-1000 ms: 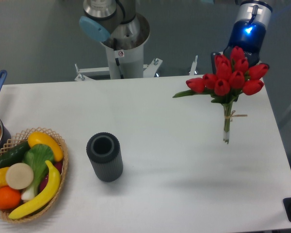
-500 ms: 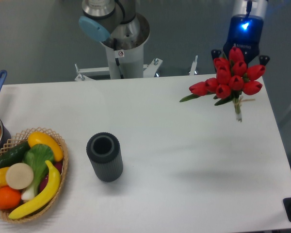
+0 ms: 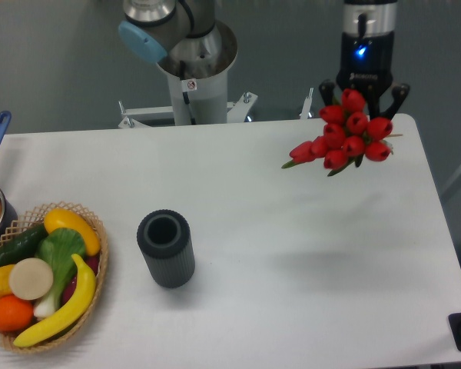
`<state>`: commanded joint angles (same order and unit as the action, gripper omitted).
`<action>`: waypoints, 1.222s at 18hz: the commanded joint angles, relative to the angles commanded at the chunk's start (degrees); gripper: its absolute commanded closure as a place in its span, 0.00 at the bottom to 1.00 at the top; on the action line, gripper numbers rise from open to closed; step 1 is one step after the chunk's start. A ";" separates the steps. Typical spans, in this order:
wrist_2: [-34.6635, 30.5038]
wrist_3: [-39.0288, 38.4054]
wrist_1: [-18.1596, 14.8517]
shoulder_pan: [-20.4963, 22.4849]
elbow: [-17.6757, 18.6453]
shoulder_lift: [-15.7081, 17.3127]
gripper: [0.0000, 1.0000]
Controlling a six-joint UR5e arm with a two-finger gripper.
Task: Place the flowers on the table
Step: 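Lift the red tulip bouquet upward with the gripper, then tilt the held tulips sideways and lower them toward the table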
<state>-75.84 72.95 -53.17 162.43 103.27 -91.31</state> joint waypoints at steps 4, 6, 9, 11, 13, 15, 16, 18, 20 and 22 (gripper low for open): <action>-5.01 0.35 0.26 -4.39 -1.66 -5.18 0.58; -6.60 0.44 0.53 -6.15 -2.28 -7.47 0.58; -8.00 0.79 0.62 -7.30 -2.99 -10.20 0.58; -10.46 1.93 0.62 -8.27 -3.34 -11.95 0.58; -12.31 2.11 0.70 -9.23 -3.43 -13.10 0.58; -12.93 2.02 0.70 -9.59 -3.78 -13.81 0.58; -12.93 2.02 0.70 -10.02 -3.95 -14.42 0.58; -13.02 1.94 0.62 -10.73 -4.31 -15.56 0.58; -13.11 1.94 0.70 -11.34 -4.66 -17.58 0.58; -13.28 1.94 0.79 -11.61 -4.83 -18.81 0.58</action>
<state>-89.12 74.88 -52.38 150.82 98.44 -110.12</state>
